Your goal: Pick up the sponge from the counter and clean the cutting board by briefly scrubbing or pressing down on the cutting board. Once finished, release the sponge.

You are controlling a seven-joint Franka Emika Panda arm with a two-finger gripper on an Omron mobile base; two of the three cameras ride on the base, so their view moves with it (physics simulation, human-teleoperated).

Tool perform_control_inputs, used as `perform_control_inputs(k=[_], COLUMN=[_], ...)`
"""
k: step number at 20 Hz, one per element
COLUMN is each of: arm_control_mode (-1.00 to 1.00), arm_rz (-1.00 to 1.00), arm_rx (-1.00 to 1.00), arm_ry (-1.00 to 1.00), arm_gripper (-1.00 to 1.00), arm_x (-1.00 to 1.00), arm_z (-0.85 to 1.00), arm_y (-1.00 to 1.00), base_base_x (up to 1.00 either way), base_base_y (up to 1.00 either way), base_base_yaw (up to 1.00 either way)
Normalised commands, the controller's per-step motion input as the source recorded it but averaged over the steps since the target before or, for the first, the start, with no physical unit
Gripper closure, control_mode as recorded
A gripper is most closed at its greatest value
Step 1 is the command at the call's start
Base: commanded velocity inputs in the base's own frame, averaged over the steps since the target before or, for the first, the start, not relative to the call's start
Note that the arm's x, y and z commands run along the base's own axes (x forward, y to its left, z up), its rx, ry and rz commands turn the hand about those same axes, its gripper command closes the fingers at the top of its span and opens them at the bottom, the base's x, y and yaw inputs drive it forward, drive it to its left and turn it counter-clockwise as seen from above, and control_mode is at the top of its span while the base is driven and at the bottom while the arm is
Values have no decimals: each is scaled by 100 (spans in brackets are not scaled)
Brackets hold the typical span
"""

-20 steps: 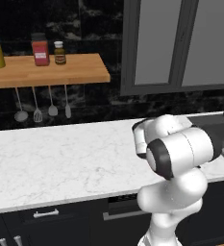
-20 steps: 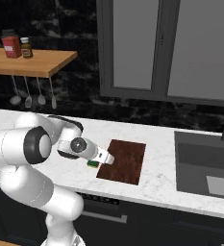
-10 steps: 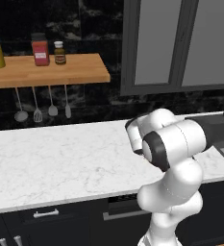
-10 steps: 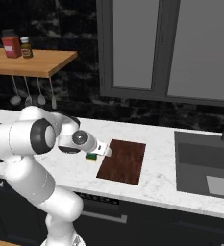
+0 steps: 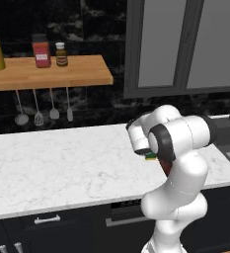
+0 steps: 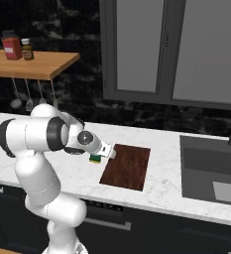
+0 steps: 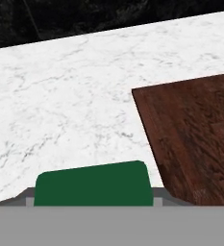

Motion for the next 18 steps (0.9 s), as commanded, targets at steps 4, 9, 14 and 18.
perform_control_inputs(k=[4,9,14,18], arm_control_mode=[-100,-100,-100,-100], arm_rz=[0,0,0,0], arm_rx=[0,0,0,0], arm_ry=[-1,0,0,0], arm_gripper=[-100,-100,-100,-100], arm_x=[0,0,0,0], arm_z=[-2,0,5,64], arm_y=[1,0,0,0], base_base_x=[0,0,0,0], base_base_y=[0,0,0,0], base_base_yaw=[0,0,0,0])
